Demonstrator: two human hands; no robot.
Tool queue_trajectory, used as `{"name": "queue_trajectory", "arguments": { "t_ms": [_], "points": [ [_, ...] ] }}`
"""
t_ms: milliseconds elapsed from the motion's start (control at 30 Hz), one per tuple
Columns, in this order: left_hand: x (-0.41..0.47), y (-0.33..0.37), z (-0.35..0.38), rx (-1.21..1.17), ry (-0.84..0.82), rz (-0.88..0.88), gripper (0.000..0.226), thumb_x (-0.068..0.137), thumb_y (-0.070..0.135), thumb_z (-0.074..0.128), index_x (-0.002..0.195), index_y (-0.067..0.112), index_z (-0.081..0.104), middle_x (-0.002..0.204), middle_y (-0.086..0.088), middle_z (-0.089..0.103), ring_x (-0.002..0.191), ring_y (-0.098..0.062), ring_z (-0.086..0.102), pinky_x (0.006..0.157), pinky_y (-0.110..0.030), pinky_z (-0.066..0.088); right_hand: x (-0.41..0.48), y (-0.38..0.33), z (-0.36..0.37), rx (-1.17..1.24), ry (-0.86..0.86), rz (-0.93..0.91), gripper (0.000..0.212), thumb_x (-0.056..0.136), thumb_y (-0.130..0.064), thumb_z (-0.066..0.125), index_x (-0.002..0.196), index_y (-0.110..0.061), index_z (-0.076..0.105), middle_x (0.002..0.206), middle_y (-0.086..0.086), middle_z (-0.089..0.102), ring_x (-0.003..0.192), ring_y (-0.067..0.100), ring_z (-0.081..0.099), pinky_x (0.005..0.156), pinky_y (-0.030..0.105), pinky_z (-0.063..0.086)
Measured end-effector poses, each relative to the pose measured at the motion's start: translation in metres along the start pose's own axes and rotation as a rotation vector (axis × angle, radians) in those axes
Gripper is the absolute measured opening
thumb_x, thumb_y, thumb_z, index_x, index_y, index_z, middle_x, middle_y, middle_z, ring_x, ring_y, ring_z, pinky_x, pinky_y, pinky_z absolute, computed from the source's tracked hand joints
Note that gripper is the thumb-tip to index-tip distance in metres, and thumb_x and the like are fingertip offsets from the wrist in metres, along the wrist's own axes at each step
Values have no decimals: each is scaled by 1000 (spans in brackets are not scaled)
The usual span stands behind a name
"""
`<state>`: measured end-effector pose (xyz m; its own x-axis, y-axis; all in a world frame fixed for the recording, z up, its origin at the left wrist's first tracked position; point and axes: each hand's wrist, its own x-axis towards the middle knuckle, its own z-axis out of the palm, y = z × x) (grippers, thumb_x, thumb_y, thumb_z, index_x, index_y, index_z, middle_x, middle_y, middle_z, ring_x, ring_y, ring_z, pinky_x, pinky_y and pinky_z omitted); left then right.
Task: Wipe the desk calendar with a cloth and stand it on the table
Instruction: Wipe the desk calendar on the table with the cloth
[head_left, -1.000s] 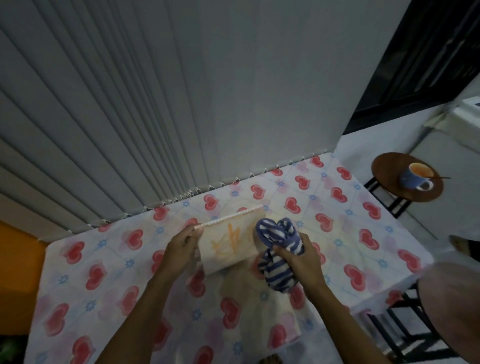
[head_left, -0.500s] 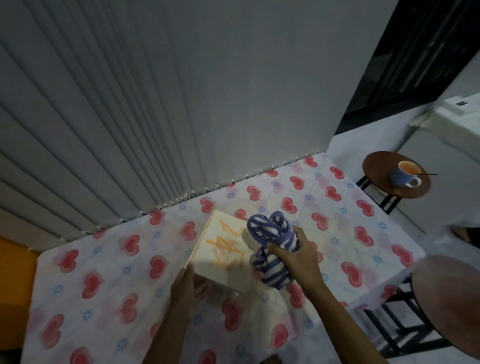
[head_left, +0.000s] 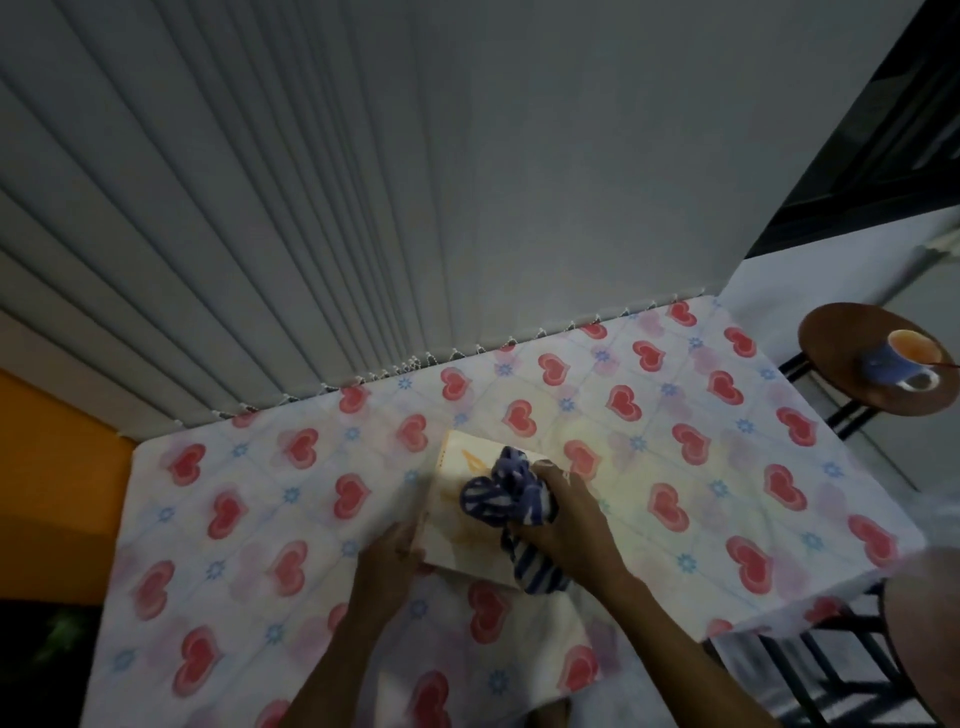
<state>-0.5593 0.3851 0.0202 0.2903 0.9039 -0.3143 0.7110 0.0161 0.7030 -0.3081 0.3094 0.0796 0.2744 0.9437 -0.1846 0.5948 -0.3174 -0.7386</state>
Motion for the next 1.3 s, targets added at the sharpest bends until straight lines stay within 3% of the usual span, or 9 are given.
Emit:
{"name": "queue_trajectory", "arguments": {
  "t_ms": [133,333,433,500,600,700,967,1133,1300],
  "points": [
    [1,-15,10,116,-47,23,30,93,14,66,123,11,69,110,-2,71,103,-24,67,83,-32,55,5,-3,12,-100,-58,16,72,80,-39,82,142,-21,49,126,11,55,109,32,61,88,45,54],
    [15,-33,15,384,-8,258,78,60,34,95,128,6,67,129,-14,67,119,-34,62,97,-45,52,10,1,32,-264,-120,-35,76,84,-45,76,149,-26,42,129,12,51,106,34,59,83,46,55],
    [32,-35,11,502,-50,422,97,61,51,89,141,7,56,147,-13,55,137,-37,49,105,-55,45,18,0,49,-426,-174,-106,79,86,-49,68,154,-37,30,133,10,47,106,35,55,80,46,55],
    [45,-32,8,549,-113,459,106,66,64,80,151,12,44,158,-10,41,147,-36,34,110,-56,37,22,2,63,-578,-220,-139,79,87,-56,62,155,-42,25,145,11,42,115,36,51,90,47,51],
    [63,-33,6,675,-218,436,118,70,78,65,160,16,21,168,-7,15,155,-30,10,117,-54,24,22,9,83,-702,-225,-156,79,84,-65,58,154,-44,27,164,14,26,142,44,34,108,62,35],
    [71,-40,6,755,-264,446,120,71,83,58,161,16,14,169,-6,5,156,-32,5,117,-58,22,19,14,93,-714,-205,-144,84,81,-75,51,154,-42,27,167,14,22,148,47,26,111,69,29],
    [76,-48,7,707,-277,454,128,63,91,52,161,20,13,170,-3,4,156,-31,6,116,-61,23,45,30,94,-766,-145,-183,74,85,-71,52,149,-39,37,160,15,36,138,46,42,106,62,41],
    [80,-54,12,702,-310,380,132,57,97,41,161,29,-5,170,5,-7,156,-24,-7,117,-64,13,82,24,93,-750,-123,-96,70,88,-66,52,150,-37,35,158,14,38,139,44,39,112,61,34],
    [81,-59,14,637,-289,378,133,56,97,48,160,31,-1,170,7,-3,156,-23,-4,116,-64,13,54,19,108,-654,-81,-130,64,97,-58,45,154,-32,34,158,14,39,144,40,36,117,60,29]
  ]
}}
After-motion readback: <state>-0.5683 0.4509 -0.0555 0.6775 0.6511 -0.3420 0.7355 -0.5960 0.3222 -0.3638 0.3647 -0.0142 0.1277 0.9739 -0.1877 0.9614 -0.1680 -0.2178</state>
